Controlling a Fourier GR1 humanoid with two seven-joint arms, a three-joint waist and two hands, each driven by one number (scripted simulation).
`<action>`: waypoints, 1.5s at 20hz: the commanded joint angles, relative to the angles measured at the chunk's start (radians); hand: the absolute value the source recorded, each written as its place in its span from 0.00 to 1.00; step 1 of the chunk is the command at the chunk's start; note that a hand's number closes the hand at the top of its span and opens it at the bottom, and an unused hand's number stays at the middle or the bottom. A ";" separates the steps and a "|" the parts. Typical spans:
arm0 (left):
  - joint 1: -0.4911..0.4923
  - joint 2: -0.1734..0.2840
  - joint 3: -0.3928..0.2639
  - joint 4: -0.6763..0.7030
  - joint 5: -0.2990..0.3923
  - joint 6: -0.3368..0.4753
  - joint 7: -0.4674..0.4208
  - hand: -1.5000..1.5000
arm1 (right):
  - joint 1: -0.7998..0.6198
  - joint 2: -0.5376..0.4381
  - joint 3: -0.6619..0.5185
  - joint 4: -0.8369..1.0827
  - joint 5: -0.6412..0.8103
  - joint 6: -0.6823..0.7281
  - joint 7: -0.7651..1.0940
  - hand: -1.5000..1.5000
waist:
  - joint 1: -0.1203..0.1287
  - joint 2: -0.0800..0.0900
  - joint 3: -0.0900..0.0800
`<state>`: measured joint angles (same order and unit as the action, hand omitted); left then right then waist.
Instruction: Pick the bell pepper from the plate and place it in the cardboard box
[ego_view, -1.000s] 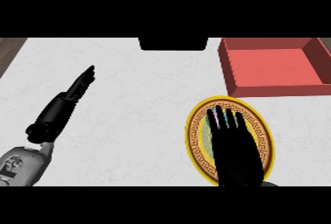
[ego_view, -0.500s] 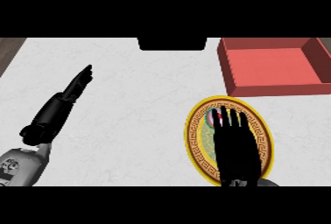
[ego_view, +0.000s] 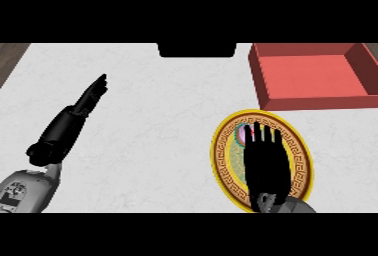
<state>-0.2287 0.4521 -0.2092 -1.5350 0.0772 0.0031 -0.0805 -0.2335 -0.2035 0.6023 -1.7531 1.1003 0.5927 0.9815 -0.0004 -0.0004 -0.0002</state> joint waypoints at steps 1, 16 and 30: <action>-0.049 0.000 0.053 0.068 0.001 -0.055 -0.022 0.50 | 0.035 -0.001 -0.030 0.033 0.041 -0.008 0.030 0.00 | -0.004 0.001 0.000; -0.009 -0.069 0.124 0.056 -0.074 -0.110 -0.045 0.50 | 0.084 -0.065 -0.079 0.138 0.142 -0.163 -0.277 1.00 | -0.001 0.001 0.000; 0.002 -0.095 0.093 -0.024 -0.084 -0.147 0.004 0.50 | 0.005 -0.157 0.233 -0.017 -0.050 -0.236 -1.006 1.00 | 0.072 0.016 0.006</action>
<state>-0.2196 0.3579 -0.1064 -1.5593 -0.0070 -0.1320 -0.0717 -0.2197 -0.3245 0.7257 -1.7112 1.1608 0.3601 0.2419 0.0451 0.0047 -0.0011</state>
